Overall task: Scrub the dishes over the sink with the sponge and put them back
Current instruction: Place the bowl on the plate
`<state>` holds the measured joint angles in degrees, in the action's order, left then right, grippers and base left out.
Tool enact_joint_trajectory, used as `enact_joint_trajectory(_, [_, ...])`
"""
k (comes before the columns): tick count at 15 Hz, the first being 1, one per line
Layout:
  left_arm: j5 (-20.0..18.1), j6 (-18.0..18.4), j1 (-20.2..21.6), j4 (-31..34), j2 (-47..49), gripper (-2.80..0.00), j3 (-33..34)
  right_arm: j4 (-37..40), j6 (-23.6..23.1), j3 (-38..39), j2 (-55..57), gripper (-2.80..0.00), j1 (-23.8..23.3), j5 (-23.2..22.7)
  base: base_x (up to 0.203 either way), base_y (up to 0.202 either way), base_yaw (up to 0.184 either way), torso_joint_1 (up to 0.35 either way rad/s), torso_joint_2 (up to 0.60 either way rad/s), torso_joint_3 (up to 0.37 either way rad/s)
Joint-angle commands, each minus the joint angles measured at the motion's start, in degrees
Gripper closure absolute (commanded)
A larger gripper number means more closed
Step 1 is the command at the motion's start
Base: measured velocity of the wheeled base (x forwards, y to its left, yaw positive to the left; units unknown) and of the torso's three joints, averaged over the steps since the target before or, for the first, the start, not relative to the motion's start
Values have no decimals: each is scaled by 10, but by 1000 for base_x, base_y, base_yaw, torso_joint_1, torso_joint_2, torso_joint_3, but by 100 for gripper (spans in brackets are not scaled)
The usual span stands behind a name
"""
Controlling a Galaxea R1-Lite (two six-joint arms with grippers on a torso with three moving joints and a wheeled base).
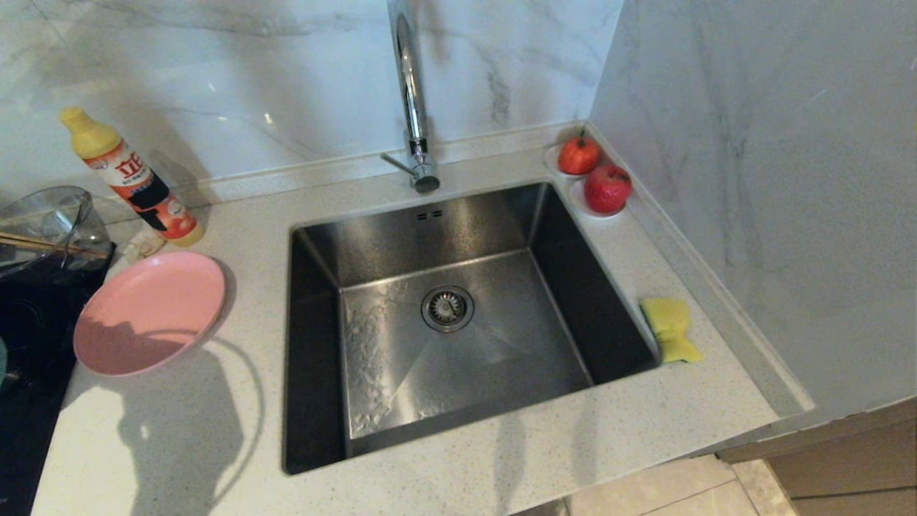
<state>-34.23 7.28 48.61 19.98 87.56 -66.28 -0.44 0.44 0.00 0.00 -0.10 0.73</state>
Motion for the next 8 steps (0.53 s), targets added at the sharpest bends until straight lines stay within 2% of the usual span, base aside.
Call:
enact_joint_trajectory(1, [24,-8,-80,-8,-8,0,-11,0,0,0,1,0,0,0,0,0,0,0,0,0])
enact_joint_trajectory(3, [84,-37,-159,-46,10,0,-18,0,0,0,1,0,0,0,0,0,0,0,0,0])
enact_joint_trajectory(5, [159,-70,-229,-115,44,0,-24,0,0,0,1,0,0,0,0,0,0,0,0,0])
enact_joint_trajectory(7, [227,-81,-263,-170,92,0,-41,0,0,0,1,0,0,0,0,0,0,0,0,0])
enact_joint_trajectory(8, [246,-81,-271,-180,110,0,-56,0,0,0,1,0,0,0,0,0,0,0,0,0])
